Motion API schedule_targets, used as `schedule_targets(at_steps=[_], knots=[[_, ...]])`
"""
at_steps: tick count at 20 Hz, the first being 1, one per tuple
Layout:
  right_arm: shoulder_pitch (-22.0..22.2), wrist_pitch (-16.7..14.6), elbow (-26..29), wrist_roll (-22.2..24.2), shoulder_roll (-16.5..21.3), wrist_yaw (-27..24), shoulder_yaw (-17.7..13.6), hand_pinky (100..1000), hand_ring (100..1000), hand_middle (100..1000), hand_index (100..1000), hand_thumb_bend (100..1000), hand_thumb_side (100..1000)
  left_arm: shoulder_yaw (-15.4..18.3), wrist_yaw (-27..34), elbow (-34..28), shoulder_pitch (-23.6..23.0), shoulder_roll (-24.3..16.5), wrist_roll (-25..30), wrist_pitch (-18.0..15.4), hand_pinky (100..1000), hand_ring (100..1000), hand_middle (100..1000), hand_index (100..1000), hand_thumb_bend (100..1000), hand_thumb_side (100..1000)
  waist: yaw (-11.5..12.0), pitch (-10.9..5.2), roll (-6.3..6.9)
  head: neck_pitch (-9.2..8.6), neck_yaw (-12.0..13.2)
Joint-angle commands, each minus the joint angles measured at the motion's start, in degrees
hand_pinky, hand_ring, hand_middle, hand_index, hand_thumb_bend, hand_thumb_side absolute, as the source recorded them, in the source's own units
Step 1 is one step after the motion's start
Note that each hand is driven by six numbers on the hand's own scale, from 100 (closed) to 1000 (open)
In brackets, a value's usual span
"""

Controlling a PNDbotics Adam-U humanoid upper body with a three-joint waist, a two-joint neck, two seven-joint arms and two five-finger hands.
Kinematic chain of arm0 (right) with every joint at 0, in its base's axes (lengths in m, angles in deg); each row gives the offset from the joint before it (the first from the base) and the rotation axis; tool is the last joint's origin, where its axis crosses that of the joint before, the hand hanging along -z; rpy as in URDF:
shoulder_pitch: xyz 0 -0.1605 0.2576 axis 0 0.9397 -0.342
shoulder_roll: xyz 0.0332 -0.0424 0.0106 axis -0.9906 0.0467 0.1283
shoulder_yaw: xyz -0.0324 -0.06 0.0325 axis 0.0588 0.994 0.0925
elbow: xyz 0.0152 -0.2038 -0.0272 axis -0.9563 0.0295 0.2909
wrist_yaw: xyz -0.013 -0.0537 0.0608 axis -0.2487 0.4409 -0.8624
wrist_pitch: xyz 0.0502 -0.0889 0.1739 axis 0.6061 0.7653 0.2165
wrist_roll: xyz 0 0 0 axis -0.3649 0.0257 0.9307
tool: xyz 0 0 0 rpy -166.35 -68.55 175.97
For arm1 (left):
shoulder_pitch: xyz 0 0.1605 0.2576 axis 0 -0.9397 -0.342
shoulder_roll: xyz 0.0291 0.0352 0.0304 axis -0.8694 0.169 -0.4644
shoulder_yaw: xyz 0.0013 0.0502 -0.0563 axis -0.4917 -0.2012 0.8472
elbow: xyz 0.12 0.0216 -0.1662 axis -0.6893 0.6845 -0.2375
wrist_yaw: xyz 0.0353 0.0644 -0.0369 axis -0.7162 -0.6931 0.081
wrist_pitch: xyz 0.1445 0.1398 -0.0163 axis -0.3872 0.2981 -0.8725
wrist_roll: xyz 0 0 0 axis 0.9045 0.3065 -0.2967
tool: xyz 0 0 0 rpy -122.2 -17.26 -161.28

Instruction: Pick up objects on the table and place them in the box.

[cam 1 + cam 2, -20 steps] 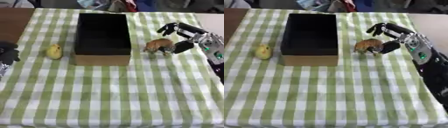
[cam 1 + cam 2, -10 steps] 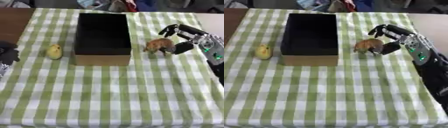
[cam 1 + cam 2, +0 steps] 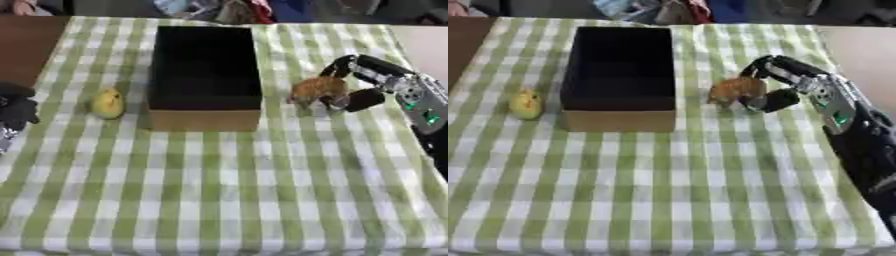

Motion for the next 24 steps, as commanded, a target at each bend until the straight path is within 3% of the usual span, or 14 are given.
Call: schedule_targets(at_steps=[1, 8, 13, 18, 24], knots=[[-1.35, -0.07, 0.1, -0.46, 0.79, 0.9, -0.68, 748, 682, 690, 784, 279, 378, 0.11, 0.18, -0.63, 0.59, -1.02, 0.21, -0.15, 757, 509, 492, 701, 257, 550, -0.01, -0.73, 0.21, -0.18, -0.24], [-1.39, -0.21, -0.34, -0.8, 0.26, 1.96, -0.7, 711, 617, 612, 722, 235, 367, 0.12, 0.16, -0.64, 0.58, -0.97, 0.26, -0.16, 757, 510, 493, 702, 256, 552, 0.06, -0.65, 0.23, -0.19, -0.32], [-1.43, -0.54, -0.2, -1.18, 0.25, 1.32, -0.78, 672, 528, 522, 640, 107, 359, 0.14, 0.13, -0.63, 0.58, -0.97, 0.27, -0.14, 757, 510, 494, 702, 256, 552, 0.07, -0.63, 0.16, -0.16, -0.31], [-1.57, -0.86, 0.69, -1.24, 0.55, -0.54, -0.83, 632, 450, 442, 556, 100, 357, 0.14, 0.12, -0.61, 0.57, -0.98, 0.34, -0.12, 758, 511, 494, 702, 256, 552, -0.01, -0.65, 0.09, -0.17, -0.31], [-2.04, -1.09, 3.4, 0.01, 1.46, -3.96, -0.53, 615, 424, 411, 524, 100, 341, 0.17, 0.1, -0.58, 0.51, -1.07, 0.4, -0.07, 758, 512, 495, 703, 256, 552, -0.18, -0.73, -0.02, -0.17, -0.28]])
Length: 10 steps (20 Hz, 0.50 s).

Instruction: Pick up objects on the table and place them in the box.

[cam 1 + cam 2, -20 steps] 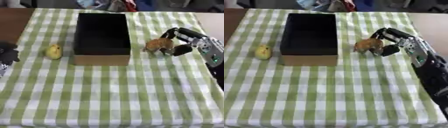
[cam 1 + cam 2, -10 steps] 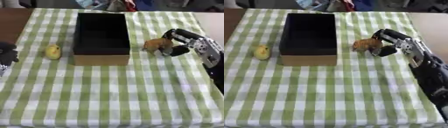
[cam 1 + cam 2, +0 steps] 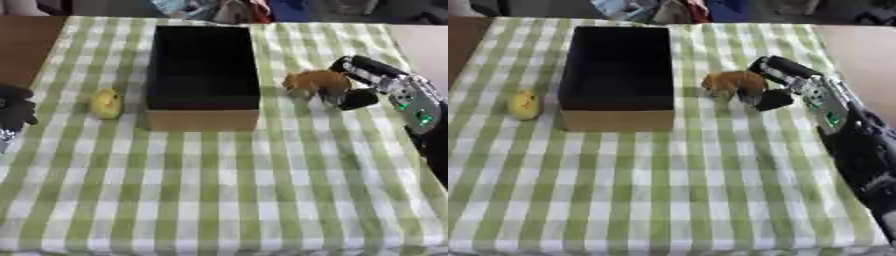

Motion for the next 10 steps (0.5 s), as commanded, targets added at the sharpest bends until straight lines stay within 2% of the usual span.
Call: schedule_targets(at_steps=[1, 10], knots=[[-1.72, -0.18, 2.97, 0.87, 2.56, -2.3, -0.17, 615, 423, 409, 521, 100, 336, 0.18, 0.11, -0.58, 0.5, -1.09, 0.16, -0.08, 758, 512, 496, 702, 256, 553, -0.16, -0.83, 0.02, -0.18, 0.02], [-5.11, 0.56, 7.48, 3.16, 2.89, -7.07, 0.34, 613, 414, 402, 514, 100, 293, 0.16, 0.13, -0.49, 0.32, -1.35, 0.23, -0.06, 758, 513, 497, 702, 255, 553, -0.35, -1.2, -0.19, -0.29, -0.37]])
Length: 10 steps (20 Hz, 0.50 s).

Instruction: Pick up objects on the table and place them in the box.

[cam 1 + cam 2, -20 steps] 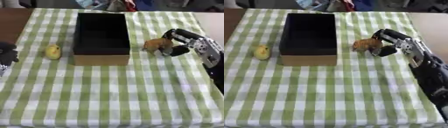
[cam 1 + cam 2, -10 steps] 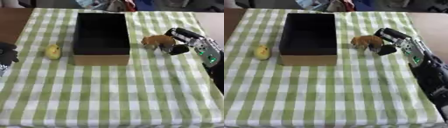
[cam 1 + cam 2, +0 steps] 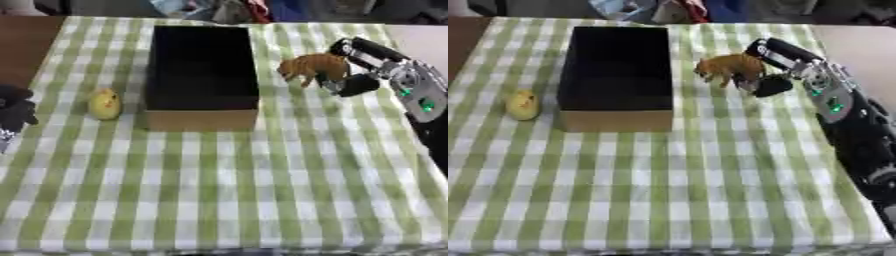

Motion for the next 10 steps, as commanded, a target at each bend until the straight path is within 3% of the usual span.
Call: schedule_targets(at_steps=[1, 10], knots=[[-2.54, 0.32, 2.43, 0.69, 1.73, -1.88, -0.25, 613, 413, 401, 513, 100, 289, 0.16, 0.13, -0.47, 0.3, -1.38, 0.21, -0.06, 758, 513, 497, 703, 254, 553, -0.06, -1.17, 0.08, -0.36, -0.41], [-7.95, 0.93, 2.23, 1.69, -2.16, -3.36, -0.12, 615, 411, 399, 511, 100, 266, -0.13, 0.4, -0.39, 0.22, -1.6, 0.51, -0.08, 758, 514, 498, 702, 255, 551, 0.51, -1.78, -0.17, -0.61, -1.02]])
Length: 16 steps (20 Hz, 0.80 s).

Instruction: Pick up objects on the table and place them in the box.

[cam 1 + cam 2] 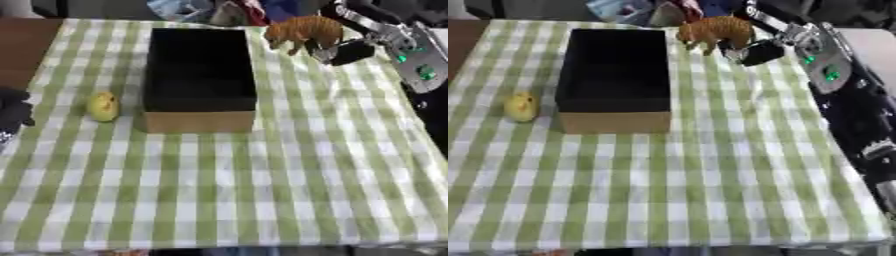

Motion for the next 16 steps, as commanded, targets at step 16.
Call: schedule_targets(at_steps=[16], knots=[[-8.45, -0.33, -7.65, 0.15, -12.51, 8.24, -0.64, 625, 419, 406, 518, 100, 312, -1.58, 1.98, -1.01, 2.51, -1.62, 2.02, -0.25, 757, 515, 498, 702, 257, 543, 5.79, -0.95, -0.15, -2.5, -4.92]])
